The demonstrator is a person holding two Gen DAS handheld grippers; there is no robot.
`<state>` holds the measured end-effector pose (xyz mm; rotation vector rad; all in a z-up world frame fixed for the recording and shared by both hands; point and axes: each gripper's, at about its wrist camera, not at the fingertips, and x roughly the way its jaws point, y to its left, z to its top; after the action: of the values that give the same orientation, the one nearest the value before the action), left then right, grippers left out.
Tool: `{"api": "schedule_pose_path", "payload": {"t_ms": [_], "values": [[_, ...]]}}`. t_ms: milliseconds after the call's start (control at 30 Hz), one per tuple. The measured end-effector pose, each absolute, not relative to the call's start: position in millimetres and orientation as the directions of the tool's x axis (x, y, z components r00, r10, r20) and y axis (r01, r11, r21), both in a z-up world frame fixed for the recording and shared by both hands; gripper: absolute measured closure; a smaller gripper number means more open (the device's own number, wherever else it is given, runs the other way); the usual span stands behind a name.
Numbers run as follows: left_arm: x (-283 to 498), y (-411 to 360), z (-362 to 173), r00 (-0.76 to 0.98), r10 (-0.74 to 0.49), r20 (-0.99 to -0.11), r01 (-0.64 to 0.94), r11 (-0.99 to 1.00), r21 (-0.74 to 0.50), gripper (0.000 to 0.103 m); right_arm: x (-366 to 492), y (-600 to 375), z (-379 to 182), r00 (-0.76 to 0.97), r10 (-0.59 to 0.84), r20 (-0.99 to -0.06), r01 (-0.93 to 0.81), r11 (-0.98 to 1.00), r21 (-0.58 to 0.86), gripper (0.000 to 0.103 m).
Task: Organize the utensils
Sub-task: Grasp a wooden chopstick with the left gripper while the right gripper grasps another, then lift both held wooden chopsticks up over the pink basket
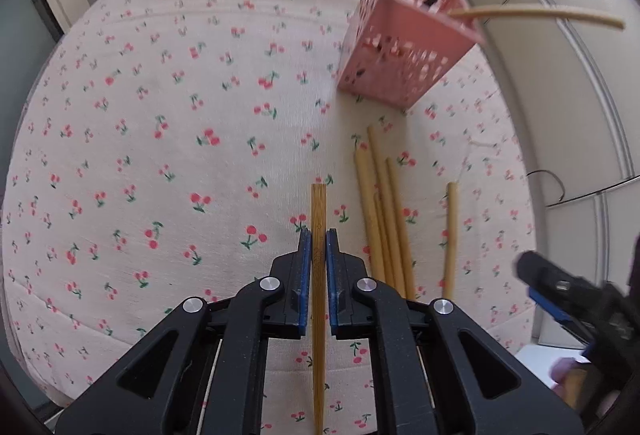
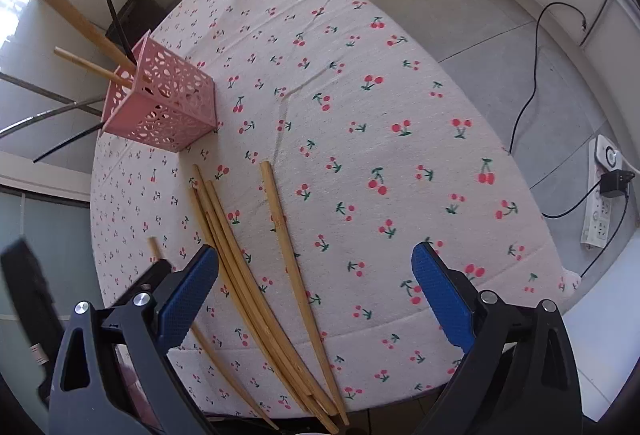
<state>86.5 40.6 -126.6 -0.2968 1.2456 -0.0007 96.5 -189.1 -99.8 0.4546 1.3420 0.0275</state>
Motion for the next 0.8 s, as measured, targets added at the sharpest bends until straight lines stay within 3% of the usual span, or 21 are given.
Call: {"api": "schedule_pose_path", "payload": {"t_ms": [300,367,400,500,567,633,800], "values": [[80.0,58.9,-84.4,0.419,-0.158,-0.894,-0.15,0.959,-0.24,0.096,124.1,-145.7,-125.2,0.256,0.1,-0.961,0.176,0.973,0.148,0.01],[78.4,64.0,-80.3,0.428,-0.16,-0.889,-0.146,0.959,-0.243,0.096,129.0,-134.7,-134.3,0.252,0.074,-0.965,0.132,0.985,0.111,0.028],[78.5,65.7,-77.8,0.435,-0.157,-0.887,-0.146,0.959,-0.242,0.096,130.2,-130.7,-138.4,0.241,0.061,-0.968,0.118,0.989,0.092,0.028],[76.2,72.2,-73.5,0.447,-0.158,-0.881,-0.151,0.957,-0.248,0.096,129.4,-116.0,-135.8,0.285,0.007,-0.959,0.062,0.998,0.026,0.048],[76.1,74.8,-72.1,0.451,-0.161,-0.878,-0.155,0.955,-0.255,0.096,128.7,-111.7,-133.9,0.298,0.026,-0.954,0.037,0.999,0.038,0.077],[76.3,75.8,-71.5,0.452,-0.162,-0.877,-0.156,0.954,-0.257,0.095,127.8,-110.0,-133.4,0.292,0.052,-0.955,0.018,0.998,0.06,0.094],[75.5,75.0,-68.7,0.471,-0.17,-0.866,-0.143,0.954,-0.265,0.095,121.4,-120.0,-128.8,0.294,0.128,-0.947,0.01,0.991,0.137,0.095]]}}
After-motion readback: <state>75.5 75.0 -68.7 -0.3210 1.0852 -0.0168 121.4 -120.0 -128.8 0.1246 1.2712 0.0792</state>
